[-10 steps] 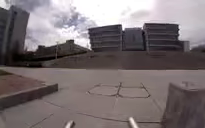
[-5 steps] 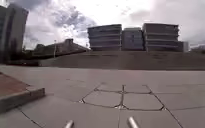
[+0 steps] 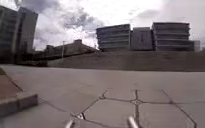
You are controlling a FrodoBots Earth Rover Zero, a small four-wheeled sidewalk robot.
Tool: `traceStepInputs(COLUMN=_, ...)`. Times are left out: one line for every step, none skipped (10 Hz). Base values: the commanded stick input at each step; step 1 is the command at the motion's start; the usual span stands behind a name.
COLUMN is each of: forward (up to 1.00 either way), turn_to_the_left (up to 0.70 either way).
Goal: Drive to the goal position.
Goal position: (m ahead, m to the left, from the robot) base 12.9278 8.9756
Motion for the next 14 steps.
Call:
traceStepInputs(forward=1.00, turn_to_the_left=0.01)
traceStepInputs(forward=1.00, turn_to_the_left=0.01)
traceStepInputs(forward=1.00, turn_to_the_left=0.01)
traceStepInputs(forward=1.00, turn_to_the_left=0.01)
traceStepInputs(forward=1.00, turn_to_the_left=0.01)
traceStepInputs(forward=1.00, turn_to_the_left=0.01)
traceStepInputs(forward=1.00, turn_to_the_left=0.01)
traceStepInputs(forward=1.00, turn_to_the_left=0.17)
traceStepInputs(forward=1.00, turn_to_the_left=0.41)
traceStepInputs(forward=1.00, turn_to_the_left=0.41)
traceStepInputs(forward=1.00, turn_to_the_left=0.41)
traceStepInputs(forward=1.00, turn_to_the_left=0.41)
traceStepInputs(forward=1.00, turn_to_the_left=0.41)
traceStepInputs(forward=1.00, turn_to_the_left=0.41)
